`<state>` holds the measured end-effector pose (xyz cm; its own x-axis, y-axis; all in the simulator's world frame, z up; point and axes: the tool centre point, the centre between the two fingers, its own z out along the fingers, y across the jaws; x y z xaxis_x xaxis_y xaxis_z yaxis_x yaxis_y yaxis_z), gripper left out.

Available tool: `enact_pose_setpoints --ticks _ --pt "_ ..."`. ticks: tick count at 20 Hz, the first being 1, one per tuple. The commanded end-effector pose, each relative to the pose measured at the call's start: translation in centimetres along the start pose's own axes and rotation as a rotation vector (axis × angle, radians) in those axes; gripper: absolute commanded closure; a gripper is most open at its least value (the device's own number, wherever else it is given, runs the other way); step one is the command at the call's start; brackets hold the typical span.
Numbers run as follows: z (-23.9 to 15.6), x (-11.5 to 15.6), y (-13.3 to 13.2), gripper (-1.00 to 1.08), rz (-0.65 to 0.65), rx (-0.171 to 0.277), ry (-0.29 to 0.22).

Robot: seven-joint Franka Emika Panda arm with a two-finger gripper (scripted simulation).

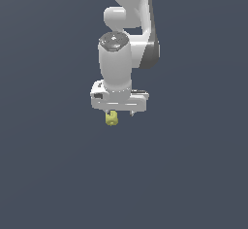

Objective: Pick up the object and move it to a goal position.

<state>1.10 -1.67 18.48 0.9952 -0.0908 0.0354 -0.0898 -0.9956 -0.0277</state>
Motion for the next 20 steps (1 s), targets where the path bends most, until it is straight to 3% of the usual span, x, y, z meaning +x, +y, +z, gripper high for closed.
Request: enact_pose_setpoints --ticks 1,12,20 --pt "0.0 0.0 0.0 -0.92 0.000 0.000 0.000" --pt "-1.2 0.2 0.5 -0.92 -0.017 0.003 0.003" --pt "0.8 -0.9 1.5 -0.92 -0.038 -0.003 -0.003"
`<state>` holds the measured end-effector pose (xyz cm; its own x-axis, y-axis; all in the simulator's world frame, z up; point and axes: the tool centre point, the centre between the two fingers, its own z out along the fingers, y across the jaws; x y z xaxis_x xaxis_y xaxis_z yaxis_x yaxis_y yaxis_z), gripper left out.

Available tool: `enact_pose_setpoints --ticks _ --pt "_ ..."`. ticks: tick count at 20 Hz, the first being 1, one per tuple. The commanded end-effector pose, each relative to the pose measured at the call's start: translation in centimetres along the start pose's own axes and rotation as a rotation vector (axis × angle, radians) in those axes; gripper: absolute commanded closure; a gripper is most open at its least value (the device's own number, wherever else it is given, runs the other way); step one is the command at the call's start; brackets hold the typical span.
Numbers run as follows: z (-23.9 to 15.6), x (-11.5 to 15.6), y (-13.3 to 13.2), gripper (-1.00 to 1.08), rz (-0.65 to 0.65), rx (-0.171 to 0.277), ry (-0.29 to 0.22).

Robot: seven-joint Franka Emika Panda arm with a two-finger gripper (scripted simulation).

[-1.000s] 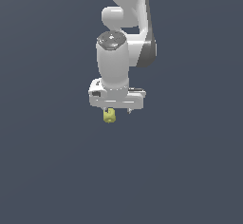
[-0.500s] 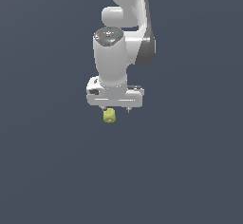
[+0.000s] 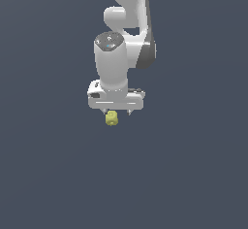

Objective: Pick up the object and move it to a goal position.

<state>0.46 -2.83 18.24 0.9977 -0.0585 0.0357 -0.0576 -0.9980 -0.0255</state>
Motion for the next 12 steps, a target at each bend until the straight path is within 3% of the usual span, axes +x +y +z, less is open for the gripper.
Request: enact_pose_setpoints --ticks 1,12 --pt "1.1 -0.6 0.5 -0.92 -0.011 -0.003 -0.004" --pt "7.5 -5.5 3.7 -0.92 -0.090 -0.020 -0.030"
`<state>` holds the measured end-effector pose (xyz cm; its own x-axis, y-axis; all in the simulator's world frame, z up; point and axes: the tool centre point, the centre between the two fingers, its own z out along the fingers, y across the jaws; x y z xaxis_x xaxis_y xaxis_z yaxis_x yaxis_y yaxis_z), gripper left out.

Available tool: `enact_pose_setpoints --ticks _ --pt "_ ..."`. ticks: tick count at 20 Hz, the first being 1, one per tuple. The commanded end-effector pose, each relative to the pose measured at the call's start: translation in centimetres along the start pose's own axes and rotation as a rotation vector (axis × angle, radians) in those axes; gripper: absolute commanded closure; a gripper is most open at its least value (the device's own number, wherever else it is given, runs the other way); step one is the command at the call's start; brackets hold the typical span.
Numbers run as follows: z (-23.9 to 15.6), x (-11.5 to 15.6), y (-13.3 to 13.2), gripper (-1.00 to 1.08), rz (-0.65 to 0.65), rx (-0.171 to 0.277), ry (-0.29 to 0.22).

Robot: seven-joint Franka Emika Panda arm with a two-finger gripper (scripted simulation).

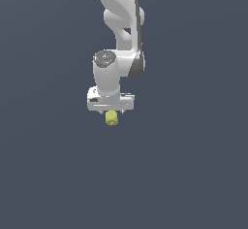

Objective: Pick up the object and move it to a goal position.

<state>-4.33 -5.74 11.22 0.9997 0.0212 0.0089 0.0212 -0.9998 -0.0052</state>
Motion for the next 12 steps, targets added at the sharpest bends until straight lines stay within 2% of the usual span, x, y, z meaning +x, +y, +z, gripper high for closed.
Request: enact_pose_setpoints --ticks 1,6,12 --pt "1.1 -1.0 0.4 -0.92 -0.015 -0.003 -0.004" --pt "2.1 -2.0 0.8 -0.92 -0.030 -0.005 -0.009" --pt "2.5 -2.0 0.8 -0.92 -0.029 -0.005 -0.009"
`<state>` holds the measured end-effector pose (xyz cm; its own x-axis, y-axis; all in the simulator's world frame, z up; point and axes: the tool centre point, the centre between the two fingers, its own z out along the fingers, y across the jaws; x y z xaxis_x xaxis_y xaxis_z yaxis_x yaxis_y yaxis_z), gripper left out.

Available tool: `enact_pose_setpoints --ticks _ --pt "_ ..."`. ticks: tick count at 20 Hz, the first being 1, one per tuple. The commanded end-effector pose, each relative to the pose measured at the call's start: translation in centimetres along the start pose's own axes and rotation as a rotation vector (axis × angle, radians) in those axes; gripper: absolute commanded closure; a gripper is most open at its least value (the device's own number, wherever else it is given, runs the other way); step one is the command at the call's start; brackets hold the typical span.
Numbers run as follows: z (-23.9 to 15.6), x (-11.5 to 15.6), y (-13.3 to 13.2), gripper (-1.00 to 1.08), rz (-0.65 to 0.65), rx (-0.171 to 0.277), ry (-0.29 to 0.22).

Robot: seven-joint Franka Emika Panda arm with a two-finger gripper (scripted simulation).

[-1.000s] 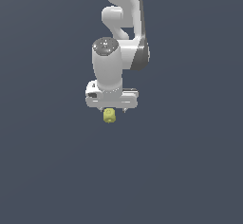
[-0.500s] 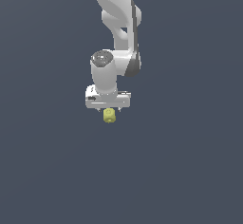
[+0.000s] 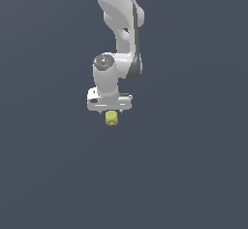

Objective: Pick up the object and move it to a goal position.

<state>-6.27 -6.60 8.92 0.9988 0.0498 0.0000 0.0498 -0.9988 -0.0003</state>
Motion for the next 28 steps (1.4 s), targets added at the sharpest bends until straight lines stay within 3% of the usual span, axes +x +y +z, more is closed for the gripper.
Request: enact_pose_setpoints --ticks 1,15,16,28 --pt "0.4 0.0 0.0 -0.92 0.000 0.000 0.000" --pt "5.0 -0.1 0.0 -0.92 -0.003 0.000 0.000" --pt "5.0 -0.1 0.0 1.08 -0.003 0.000 0.000" --pt "4.8 -0.1 0.0 1.08 -0.002 -0.001 0.001"
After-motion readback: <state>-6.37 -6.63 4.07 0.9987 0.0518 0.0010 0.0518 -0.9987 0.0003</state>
